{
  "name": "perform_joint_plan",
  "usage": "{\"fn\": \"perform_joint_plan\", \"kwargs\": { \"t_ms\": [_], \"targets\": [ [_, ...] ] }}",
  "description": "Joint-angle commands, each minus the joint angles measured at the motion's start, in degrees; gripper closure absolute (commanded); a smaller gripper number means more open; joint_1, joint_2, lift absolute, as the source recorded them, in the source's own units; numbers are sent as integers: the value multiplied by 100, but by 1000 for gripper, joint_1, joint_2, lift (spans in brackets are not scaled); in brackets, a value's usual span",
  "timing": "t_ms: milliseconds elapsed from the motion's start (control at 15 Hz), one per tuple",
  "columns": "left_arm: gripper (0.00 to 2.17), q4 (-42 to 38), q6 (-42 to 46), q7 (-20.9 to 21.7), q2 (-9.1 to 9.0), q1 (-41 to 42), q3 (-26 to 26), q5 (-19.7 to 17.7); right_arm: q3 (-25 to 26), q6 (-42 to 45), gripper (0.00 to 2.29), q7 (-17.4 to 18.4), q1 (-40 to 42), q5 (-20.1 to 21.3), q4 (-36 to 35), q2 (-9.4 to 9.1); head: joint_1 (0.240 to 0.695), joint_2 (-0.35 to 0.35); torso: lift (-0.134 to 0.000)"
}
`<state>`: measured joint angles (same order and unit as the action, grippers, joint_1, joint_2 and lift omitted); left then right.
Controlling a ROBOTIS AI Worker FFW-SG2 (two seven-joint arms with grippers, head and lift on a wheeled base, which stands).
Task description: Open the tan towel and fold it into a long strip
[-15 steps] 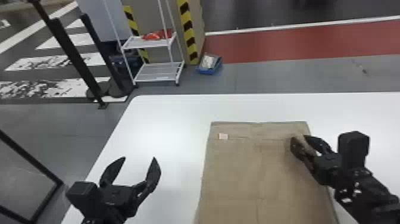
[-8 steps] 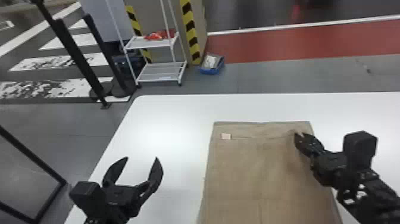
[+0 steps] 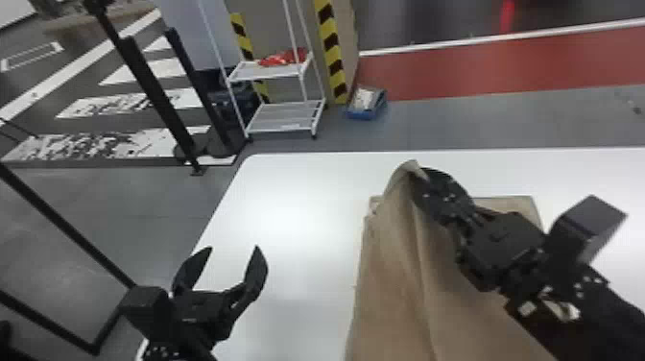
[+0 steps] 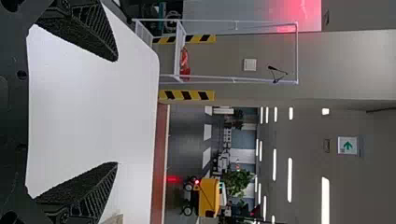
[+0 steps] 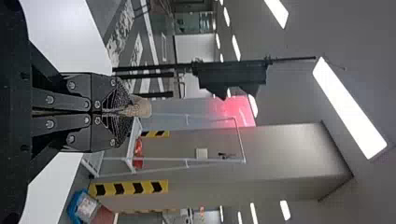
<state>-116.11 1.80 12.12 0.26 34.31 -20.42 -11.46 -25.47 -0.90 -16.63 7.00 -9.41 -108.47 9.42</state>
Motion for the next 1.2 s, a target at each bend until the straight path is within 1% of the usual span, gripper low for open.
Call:
{"fn": "perform_joint_plan", "kwargs": {
  "t_ms": [0,67,200,267,333,400,467,667,800,867,933,1000,1067,1133],
  "targets": [
    [80,-9,0,-17,-41,-65,-129,-93,-784,-258,1264,89,-384,370,362,-46,695,350,-121],
    [80,-9,0,-17,-41,-82,-190,-137,-1136,-469,961,107,-630,493,705,-107,695,350,-121],
    [80,-9,-18,-25,-41,-91,-208,-190,-1707,-1119,559,98,-1034,757,1267,-195,695,350,-121],
    [80,-9,-18,-25,-41,-100,-208,-199,-1813,-1313,208,98,-1078,897,1381,-239,695,350,-121],
    [80,-9,-18,-34,-41,-100,-208,-208,-1848,-1383,29,98,-1061,950,1399,-266,695,350,-121],
    [80,-17,-18,-34,-41,-91,-208,-208,-1786,-1383,16,89,-982,906,1337,-239,695,350,-121],
    [80,-17,-18,-34,-41,-91,-208,-208,-1654,-1365,16,72,-832,871,1118,-178,695,350,-121],
    [80,-17,-18,-34,-41,-109,-155,-208,-1022,-1225,29,-209,-358,502,371,-37,695,350,-121],
    [80,-17,-18,-34,-41,-109,-129,-208,-582,-1049,29,-271,73,414,-183,183,695,350,-121],
    [80,0,-35,-34,-41,-118,-120,-208,-275,-768,29,-473,302,159,-324,209,695,350,-121],
    [80,27,-35,-34,-41,-126,-120,-208,16,-610,29,-702,469,-228,-394,218,695,350,-121],
    [80,35,-35,-25,-41,-144,-111,-208,262,-522,33,-798,653,-456,-526,262,695,350,-121],
    [80,35,-53,-8,-41,-144,-102,-199,481,-276,36,-798,864,-412,-640,297,695,350,-121],
    [80,44,-70,45,-41,-144,-111,-199,815,-82,36,-798,1154,-342,-790,297,695,350,-121]
  ]
}}
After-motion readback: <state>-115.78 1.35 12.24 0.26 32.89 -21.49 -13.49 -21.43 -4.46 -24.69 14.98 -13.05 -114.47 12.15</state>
